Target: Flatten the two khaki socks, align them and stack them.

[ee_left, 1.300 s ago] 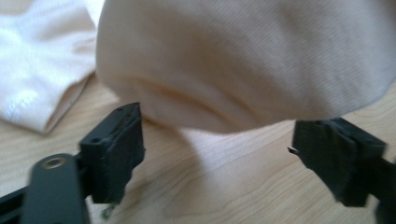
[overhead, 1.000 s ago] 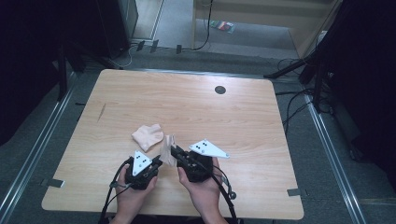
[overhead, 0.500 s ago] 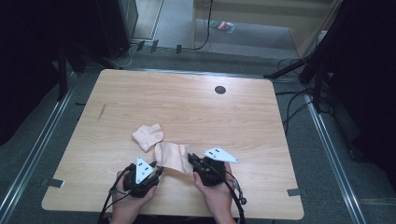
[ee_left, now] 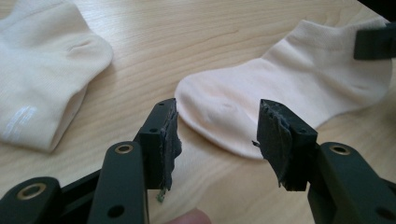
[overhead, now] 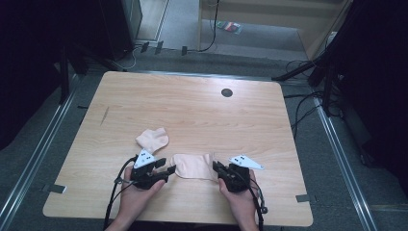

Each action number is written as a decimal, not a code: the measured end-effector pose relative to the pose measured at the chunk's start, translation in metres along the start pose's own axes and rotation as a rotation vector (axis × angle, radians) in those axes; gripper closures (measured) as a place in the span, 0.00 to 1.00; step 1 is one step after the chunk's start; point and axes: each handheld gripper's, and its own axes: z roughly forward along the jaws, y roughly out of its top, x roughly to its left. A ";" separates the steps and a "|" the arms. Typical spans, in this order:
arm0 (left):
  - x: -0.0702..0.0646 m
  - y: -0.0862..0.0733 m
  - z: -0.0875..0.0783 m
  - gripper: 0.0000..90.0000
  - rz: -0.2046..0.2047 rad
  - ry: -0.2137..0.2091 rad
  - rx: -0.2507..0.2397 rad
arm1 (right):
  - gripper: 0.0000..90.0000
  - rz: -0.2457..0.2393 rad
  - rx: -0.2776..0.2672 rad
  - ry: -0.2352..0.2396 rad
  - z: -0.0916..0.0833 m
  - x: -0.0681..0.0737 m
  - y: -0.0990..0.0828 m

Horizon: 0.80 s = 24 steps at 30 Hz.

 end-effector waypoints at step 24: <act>-0.006 0.006 0.019 1.00 0.092 0.077 0.071 | 0.97 -0.031 -0.030 -0.033 -0.002 -0.001 -0.006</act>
